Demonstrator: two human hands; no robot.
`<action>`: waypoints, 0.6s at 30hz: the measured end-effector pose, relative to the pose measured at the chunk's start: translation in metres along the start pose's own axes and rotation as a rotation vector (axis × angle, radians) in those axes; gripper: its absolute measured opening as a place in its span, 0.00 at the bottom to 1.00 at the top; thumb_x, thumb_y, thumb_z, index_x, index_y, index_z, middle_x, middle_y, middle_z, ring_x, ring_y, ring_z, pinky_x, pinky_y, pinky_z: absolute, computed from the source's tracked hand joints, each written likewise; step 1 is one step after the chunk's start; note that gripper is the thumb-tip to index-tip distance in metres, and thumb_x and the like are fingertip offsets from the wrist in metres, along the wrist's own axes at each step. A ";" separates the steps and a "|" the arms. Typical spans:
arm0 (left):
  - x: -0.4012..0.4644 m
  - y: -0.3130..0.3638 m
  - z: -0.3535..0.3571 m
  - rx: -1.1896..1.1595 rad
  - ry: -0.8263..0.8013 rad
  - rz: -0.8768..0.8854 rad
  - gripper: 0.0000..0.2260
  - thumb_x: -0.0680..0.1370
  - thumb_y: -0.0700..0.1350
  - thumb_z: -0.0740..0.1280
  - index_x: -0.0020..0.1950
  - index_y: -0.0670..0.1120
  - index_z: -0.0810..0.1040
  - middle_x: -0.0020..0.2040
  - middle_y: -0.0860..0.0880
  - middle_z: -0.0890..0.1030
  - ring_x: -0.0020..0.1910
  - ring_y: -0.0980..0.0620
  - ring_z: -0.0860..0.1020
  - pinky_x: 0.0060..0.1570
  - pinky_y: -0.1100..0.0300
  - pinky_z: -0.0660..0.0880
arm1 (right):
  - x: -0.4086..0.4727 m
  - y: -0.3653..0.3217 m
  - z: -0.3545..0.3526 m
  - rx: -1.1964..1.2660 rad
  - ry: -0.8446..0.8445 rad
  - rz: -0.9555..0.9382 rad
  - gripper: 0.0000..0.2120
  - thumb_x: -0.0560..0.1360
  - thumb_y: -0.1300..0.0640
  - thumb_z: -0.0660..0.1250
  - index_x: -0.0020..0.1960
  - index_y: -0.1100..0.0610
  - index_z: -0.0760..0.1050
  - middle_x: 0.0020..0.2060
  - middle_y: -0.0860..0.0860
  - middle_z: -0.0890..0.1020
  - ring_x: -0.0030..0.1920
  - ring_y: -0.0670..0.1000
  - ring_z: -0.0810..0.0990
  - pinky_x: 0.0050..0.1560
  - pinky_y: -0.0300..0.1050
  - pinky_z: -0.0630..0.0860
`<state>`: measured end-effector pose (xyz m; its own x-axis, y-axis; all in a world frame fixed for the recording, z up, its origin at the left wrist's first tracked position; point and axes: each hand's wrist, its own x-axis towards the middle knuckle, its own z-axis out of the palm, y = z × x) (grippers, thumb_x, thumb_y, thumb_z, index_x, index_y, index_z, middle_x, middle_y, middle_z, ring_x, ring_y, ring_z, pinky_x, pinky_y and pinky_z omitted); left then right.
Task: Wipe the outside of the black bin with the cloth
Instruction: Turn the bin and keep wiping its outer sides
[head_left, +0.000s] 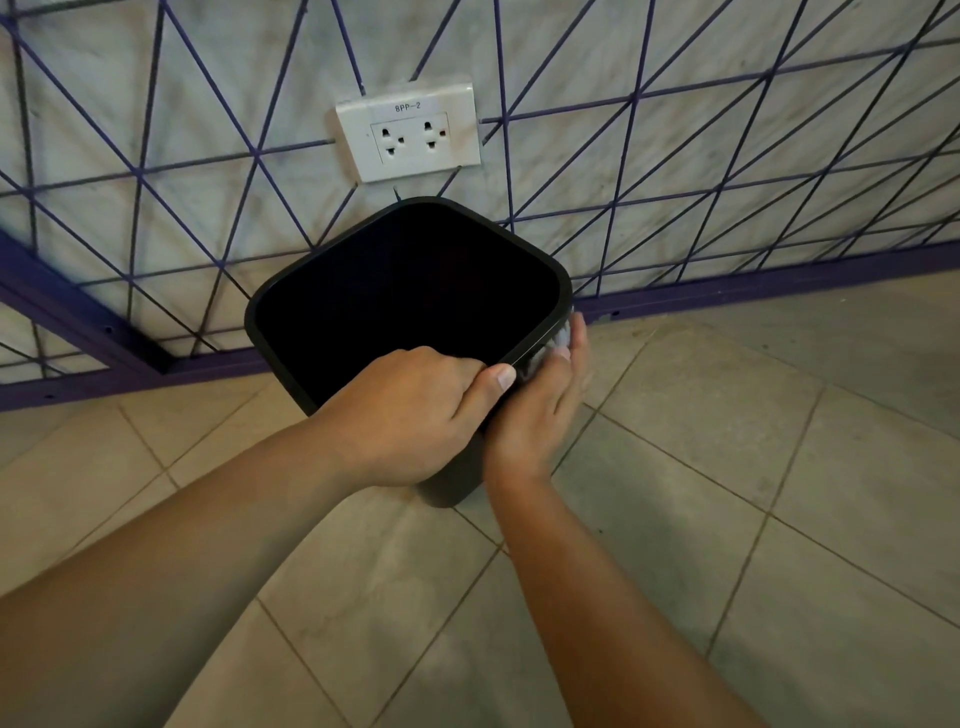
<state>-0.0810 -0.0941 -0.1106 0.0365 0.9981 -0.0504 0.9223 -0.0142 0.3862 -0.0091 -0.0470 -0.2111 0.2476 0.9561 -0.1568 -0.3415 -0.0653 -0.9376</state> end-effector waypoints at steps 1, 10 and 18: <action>0.000 0.000 0.000 -0.009 -0.002 0.003 0.21 0.82 0.59 0.49 0.39 0.53 0.74 0.33 0.52 0.79 0.32 0.56 0.78 0.37 0.53 0.76 | -0.009 -0.009 0.002 -0.016 -0.009 -0.081 0.27 0.79 0.44 0.50 0.77 0.44 0.67 0.74 0.45 0.70 0.76 0.47 0.67 0.77 0.47 0.65; 0.000 0.000 0.000 0.032 0.013 0.029 0.22 0.81 0.60 0.48 0.37 0.53 0.73 0.31 0.52 0.77 0.31 0.55 0.77 0.35 0.54 0.74 | -0.007 0.010 -0.006 -0.011 -0.005 -0.026 0.28 0.74 0.38 0.52 0.72 0.41 0.69 0.72 0.50 0.72 0.75 0.52 0.70 0.77 0.56 0.68; -0.001 0.003 -0.001 0.077 0.019 0.020 0.22 0.80 0.61 0.46 0.36 0.52 0.70 0.31 0.50 0.76 0.30 0.53 0.77 0.35 0.49 0.76 | 0.007 0.054 -0.025 -0.181 -0.056 0.126 0.31 0.78 0.43 0.51 0.79 0.53 0.66 0.70 0.50 0.68 0.75 0.55 0.68 0.79 0.59 0.65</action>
<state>-0.0790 -0.0953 -0.1086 0.0490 0.9985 -0.0259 0.9485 -0.0384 0.3145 -0.0030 -0.0507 -0.2702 0.1604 0.9513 -0.2632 -0.1970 -0.2305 -0.9529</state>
